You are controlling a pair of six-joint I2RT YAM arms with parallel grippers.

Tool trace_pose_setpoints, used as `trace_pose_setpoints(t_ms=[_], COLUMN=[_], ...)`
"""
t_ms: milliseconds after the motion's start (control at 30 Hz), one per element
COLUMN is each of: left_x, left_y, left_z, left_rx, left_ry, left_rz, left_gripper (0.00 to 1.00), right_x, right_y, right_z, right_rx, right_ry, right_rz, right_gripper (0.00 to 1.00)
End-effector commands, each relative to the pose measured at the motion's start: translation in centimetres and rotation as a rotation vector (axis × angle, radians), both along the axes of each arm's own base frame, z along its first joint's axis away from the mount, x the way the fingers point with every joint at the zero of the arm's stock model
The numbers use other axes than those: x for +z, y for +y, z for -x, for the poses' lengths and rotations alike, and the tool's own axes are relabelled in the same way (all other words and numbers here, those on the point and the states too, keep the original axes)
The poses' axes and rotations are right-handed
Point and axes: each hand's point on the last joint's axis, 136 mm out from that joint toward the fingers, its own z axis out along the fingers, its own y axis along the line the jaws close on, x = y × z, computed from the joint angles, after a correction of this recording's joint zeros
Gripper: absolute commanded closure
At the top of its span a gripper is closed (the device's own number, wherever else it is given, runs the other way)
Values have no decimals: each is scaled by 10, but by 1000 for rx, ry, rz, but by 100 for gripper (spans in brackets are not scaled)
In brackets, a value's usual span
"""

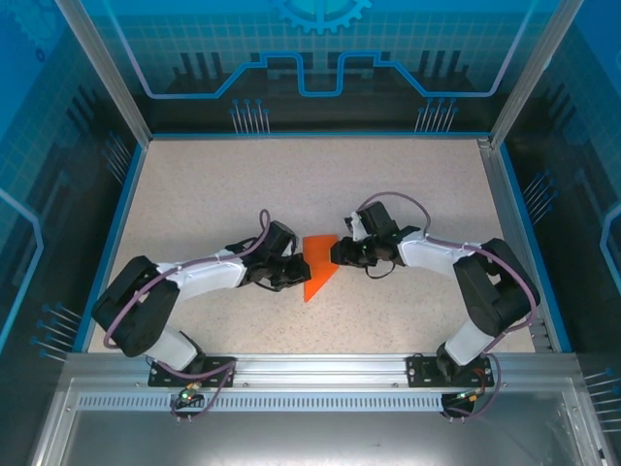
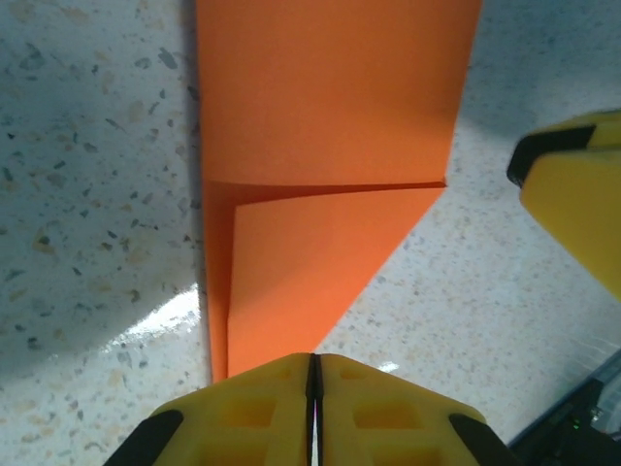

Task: Fold a paper plane with a square sheet of paper (pick it up from the middle)

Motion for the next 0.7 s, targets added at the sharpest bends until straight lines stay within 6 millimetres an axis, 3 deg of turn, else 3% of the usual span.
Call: trace_pose_setpoints(t_ms=[0,367,667], left_x=[0,-12,-8], left_y=[-5,-5,0], left_z=[-7,-11,-9], left_rx=[-22,-17,-39], left_ry=[-20,-4,-43], left_rz=[-17,-46,-68], left_gripper=[90,90,85], right_x=[-12,-22,-12], right_y=[-3,11,23], right_z=[10,8,8], right_rx=[4,39,85], right_ry=[50,99,76], right_rz=[0,-52,-93], right_gripper=[62,57,65])
